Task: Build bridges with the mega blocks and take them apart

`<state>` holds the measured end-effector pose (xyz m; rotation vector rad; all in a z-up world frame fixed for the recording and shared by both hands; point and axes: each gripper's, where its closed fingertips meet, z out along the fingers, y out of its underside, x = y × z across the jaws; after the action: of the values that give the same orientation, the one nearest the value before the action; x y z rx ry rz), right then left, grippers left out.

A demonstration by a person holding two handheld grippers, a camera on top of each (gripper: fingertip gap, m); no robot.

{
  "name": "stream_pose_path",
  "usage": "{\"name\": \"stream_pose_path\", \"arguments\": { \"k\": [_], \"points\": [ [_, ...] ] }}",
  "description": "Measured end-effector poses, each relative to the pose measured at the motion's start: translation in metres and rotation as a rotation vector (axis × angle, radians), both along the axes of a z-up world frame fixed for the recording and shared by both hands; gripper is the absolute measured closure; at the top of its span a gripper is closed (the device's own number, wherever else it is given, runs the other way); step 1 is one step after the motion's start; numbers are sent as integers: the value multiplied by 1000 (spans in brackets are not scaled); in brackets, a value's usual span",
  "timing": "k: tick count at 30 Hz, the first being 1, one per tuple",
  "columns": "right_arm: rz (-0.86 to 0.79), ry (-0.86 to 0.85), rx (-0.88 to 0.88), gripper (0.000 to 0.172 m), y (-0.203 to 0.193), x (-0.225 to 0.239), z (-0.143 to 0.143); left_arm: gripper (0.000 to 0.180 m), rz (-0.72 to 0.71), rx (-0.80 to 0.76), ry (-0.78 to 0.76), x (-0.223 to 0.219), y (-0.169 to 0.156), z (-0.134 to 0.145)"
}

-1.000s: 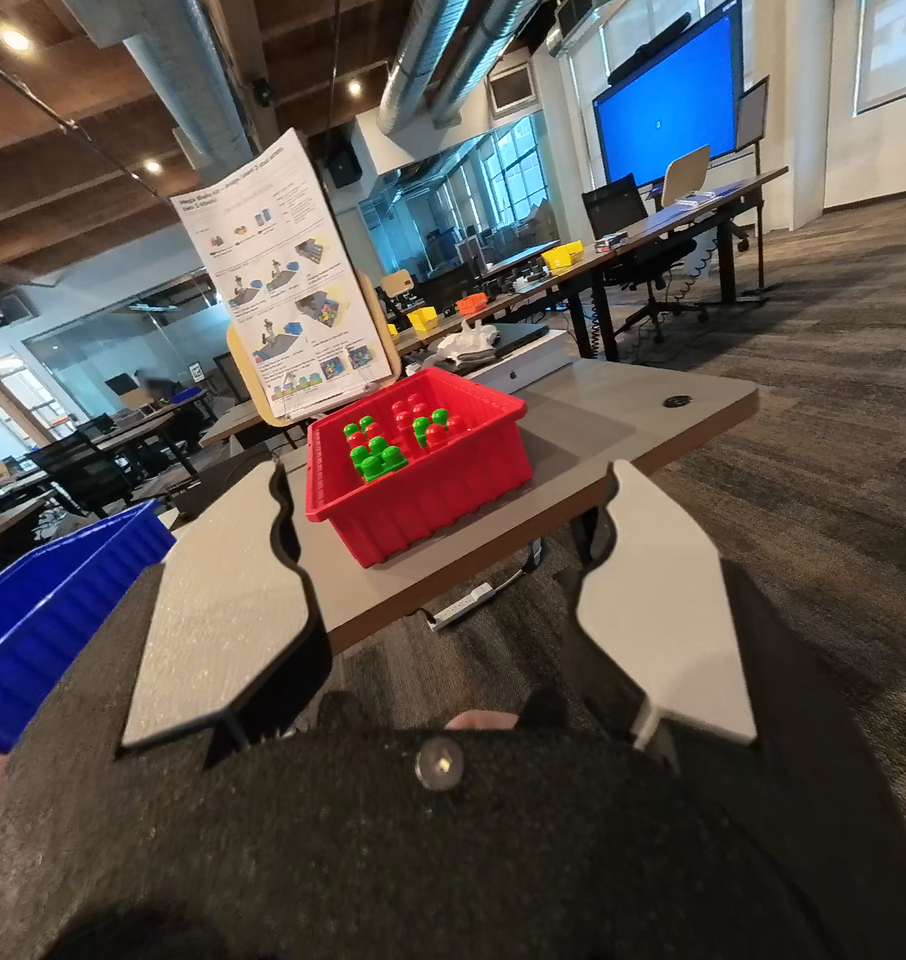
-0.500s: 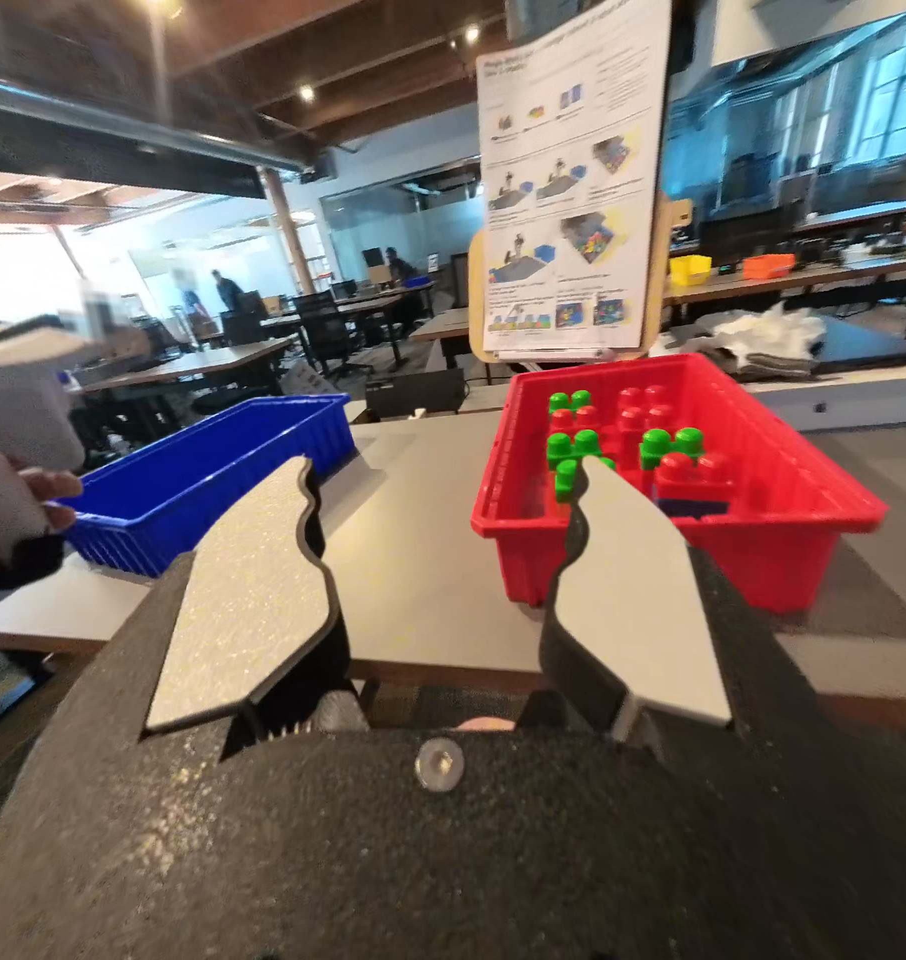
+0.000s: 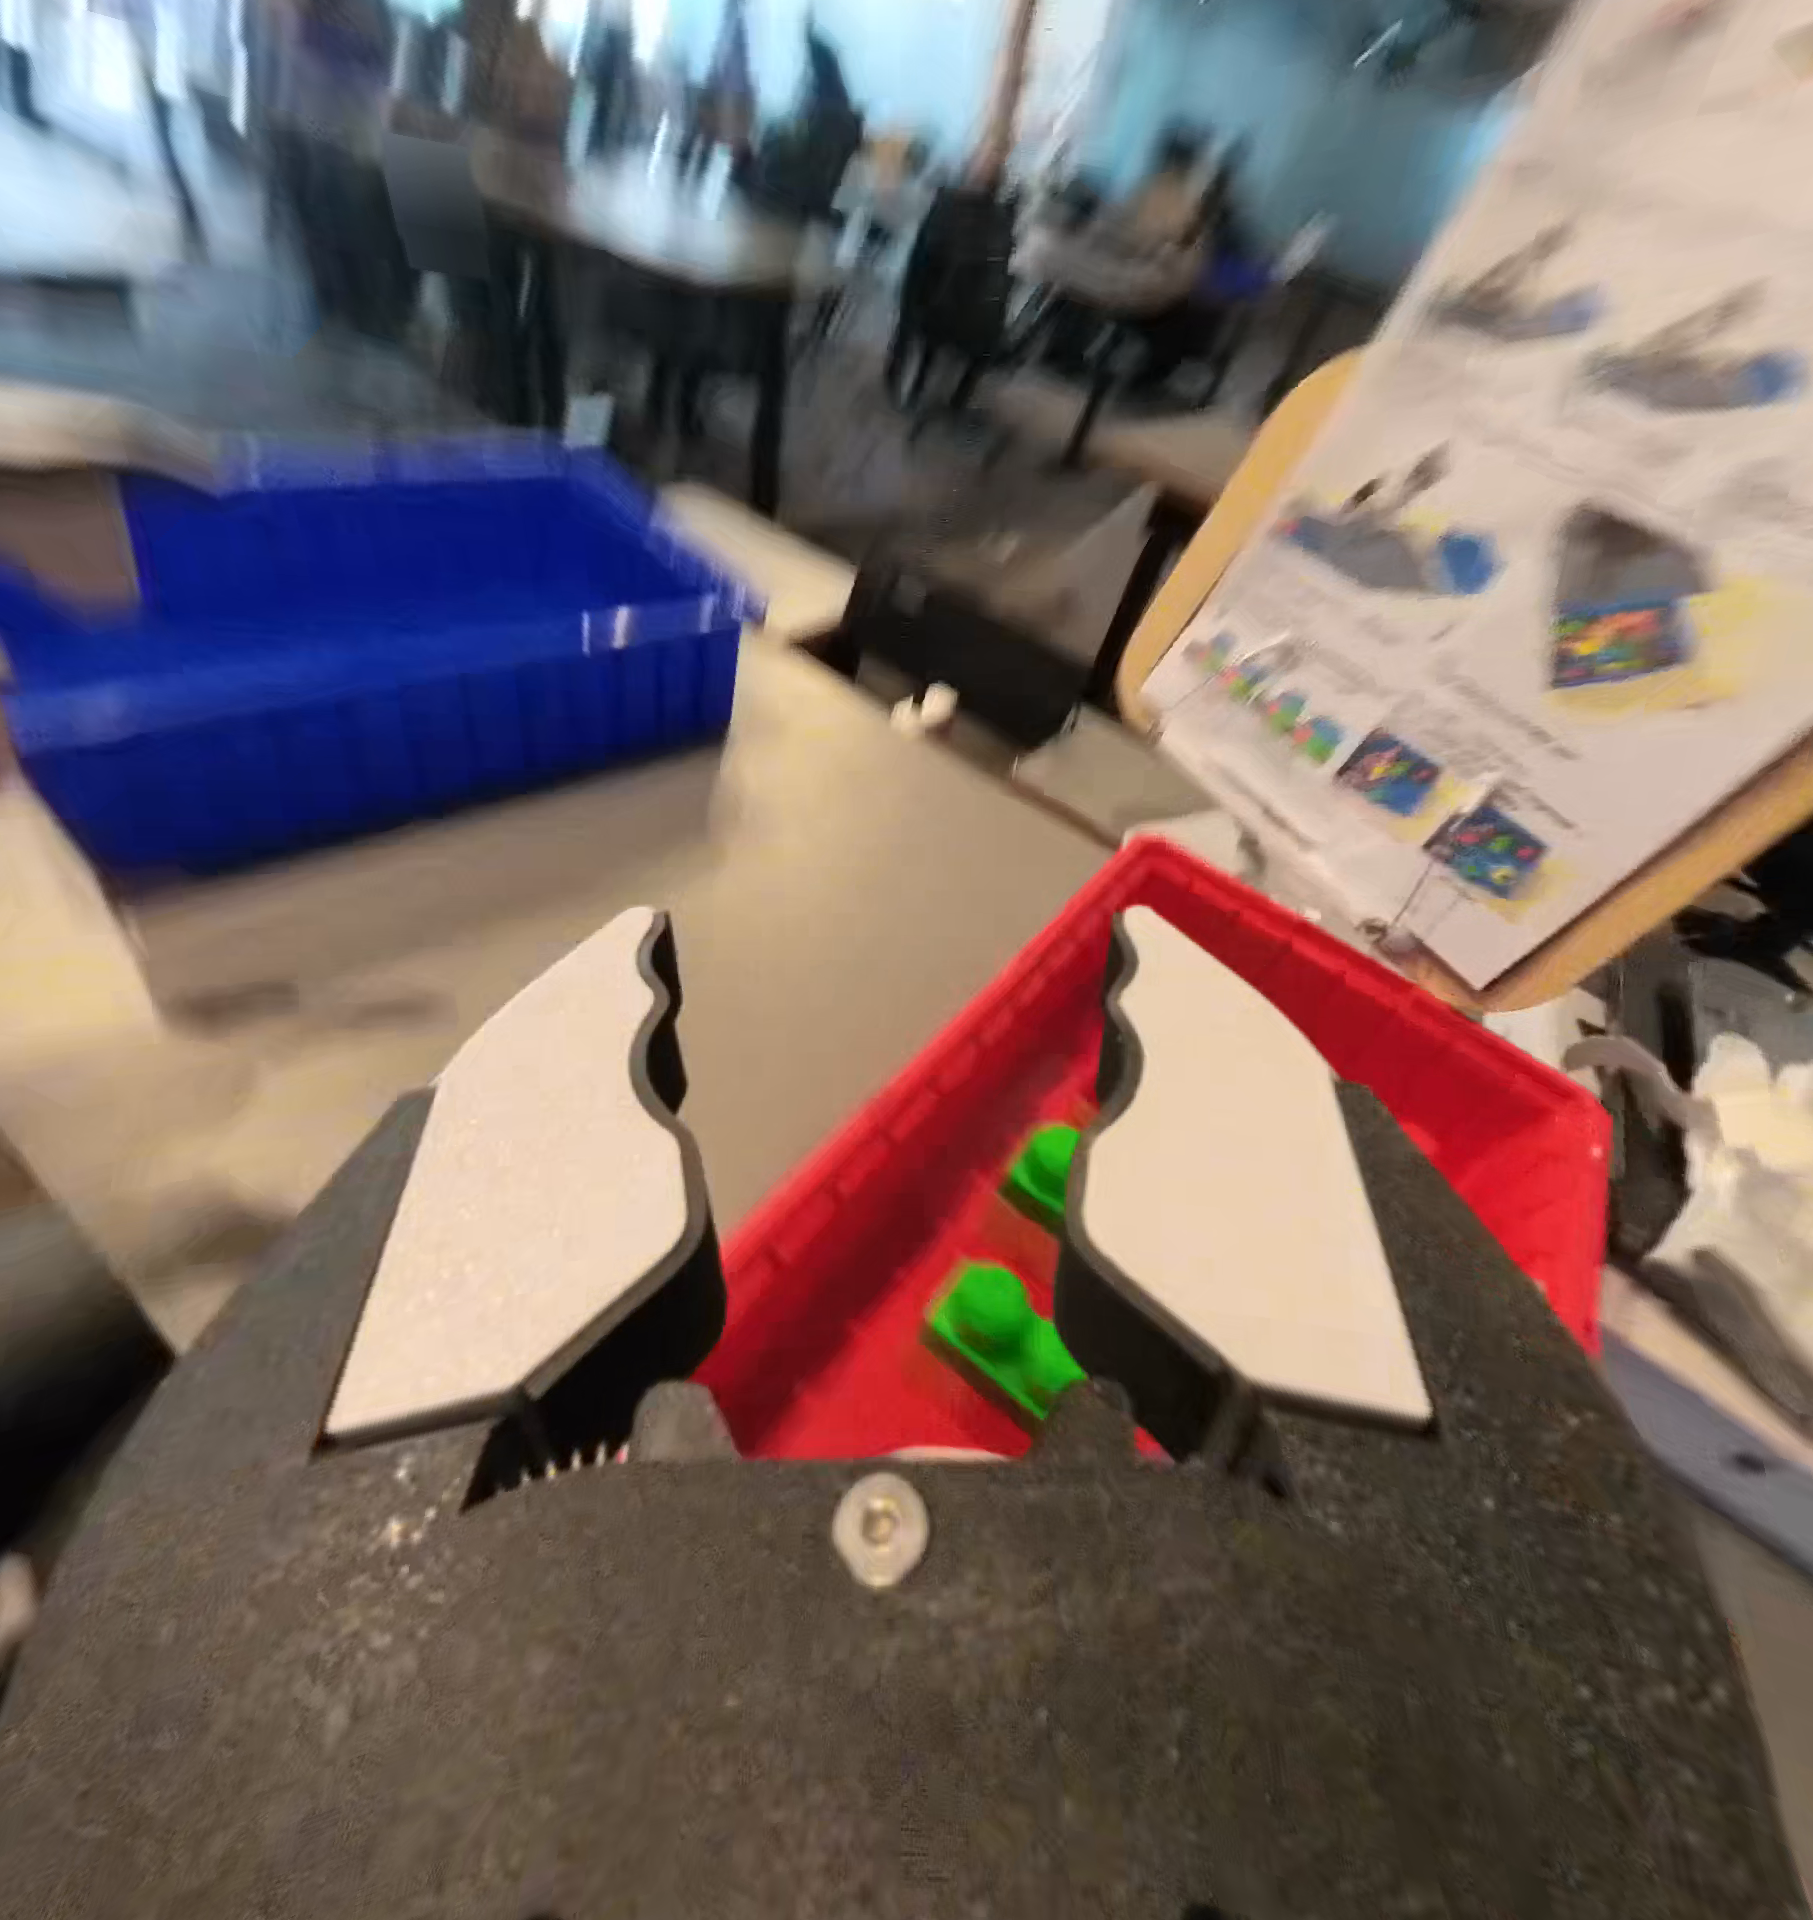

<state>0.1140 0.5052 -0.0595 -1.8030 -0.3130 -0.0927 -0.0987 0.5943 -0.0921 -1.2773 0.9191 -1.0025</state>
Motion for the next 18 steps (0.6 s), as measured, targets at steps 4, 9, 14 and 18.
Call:
{"name": "stream_pose_path", "arguments": {
  "k": [4, 9, 14, 18],
  "points": [
    [198, -360, -388, 86, 5, 43, -78, 68, -110, -53, -18, 11, 12, 5],
    [405, -441, -768, 90, -4, 84, -151, 71, -180, -118, -9, 21, 29, 17],
    [459, -479, -926, 95, -2, 101, -187, 71, -172, -57, 105, 35, 38, 24],
    [445, -497, -950, 96, 0, 105, -202, 71, -194, -42, 139, 45, 33, 21]
  ]
}}
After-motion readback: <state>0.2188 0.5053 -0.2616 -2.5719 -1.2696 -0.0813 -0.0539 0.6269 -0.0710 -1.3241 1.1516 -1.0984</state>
